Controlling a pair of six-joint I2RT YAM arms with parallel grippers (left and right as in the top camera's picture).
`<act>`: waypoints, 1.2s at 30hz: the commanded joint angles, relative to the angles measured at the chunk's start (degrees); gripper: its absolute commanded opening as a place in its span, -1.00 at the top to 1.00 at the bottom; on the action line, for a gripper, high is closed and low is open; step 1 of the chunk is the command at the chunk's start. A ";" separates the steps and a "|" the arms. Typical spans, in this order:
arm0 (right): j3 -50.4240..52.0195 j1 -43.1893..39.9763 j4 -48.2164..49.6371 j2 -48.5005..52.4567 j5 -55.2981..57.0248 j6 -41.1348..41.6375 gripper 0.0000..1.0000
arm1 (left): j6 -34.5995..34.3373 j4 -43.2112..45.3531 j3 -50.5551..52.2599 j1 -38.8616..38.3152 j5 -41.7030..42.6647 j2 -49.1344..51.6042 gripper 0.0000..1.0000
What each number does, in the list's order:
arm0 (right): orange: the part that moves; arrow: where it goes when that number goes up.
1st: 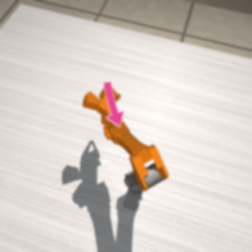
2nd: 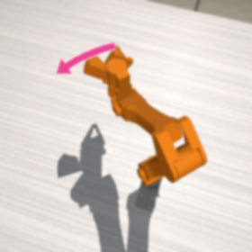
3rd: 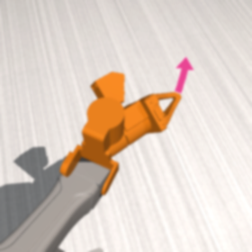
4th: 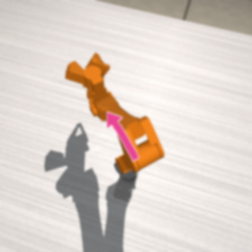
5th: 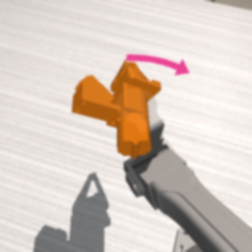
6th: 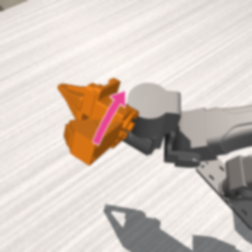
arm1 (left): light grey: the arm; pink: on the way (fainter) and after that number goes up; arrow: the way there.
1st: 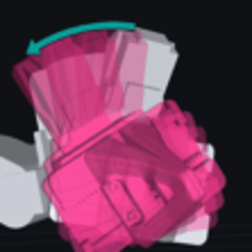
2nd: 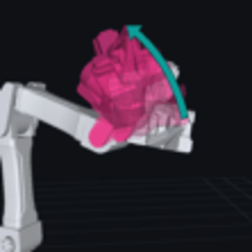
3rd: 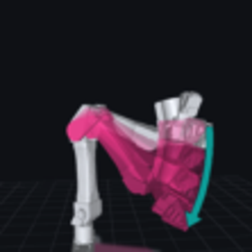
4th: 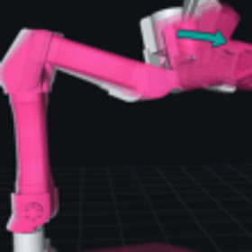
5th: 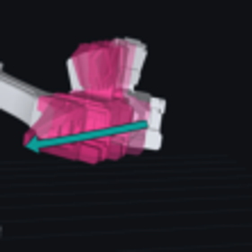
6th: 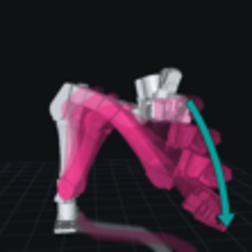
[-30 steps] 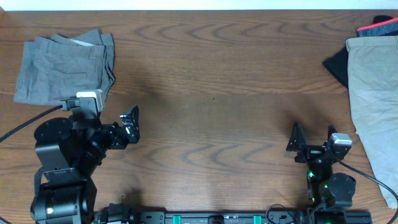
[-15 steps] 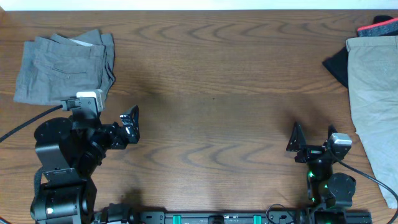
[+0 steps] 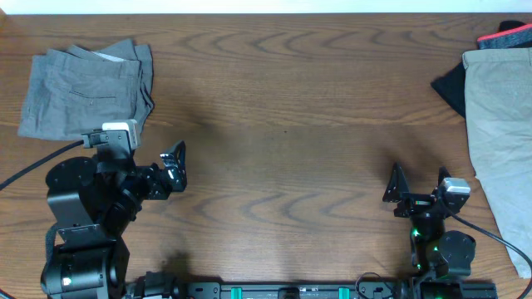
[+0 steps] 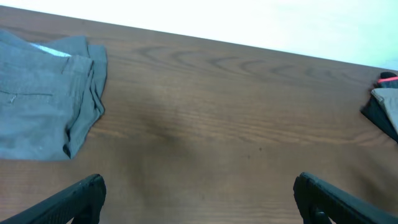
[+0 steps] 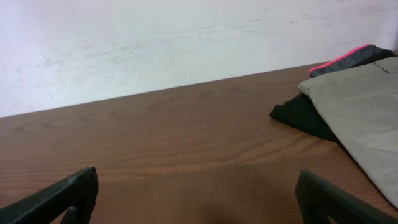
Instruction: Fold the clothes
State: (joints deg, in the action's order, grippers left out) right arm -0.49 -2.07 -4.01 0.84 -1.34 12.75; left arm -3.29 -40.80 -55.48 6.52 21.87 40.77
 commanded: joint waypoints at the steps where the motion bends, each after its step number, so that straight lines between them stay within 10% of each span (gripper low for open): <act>1: 0.17 -0.61 -0.20 -0.50 0.48 -0.81 -0.98 | -3.76 -1.25 0.20 -0.24 1.60 0.20 -0.96; 36: 0.17 -0.59 -0.17 -0.50 0.48 -0.81 -0.99 | -19.76 36.72 51.74 -8.92 -22.73 -35.95 -0.96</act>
State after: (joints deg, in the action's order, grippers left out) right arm -0.49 -2.07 -4.01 0.73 -1.30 12.75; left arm -21.08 -5.08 -5.34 -2.15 1.52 6.55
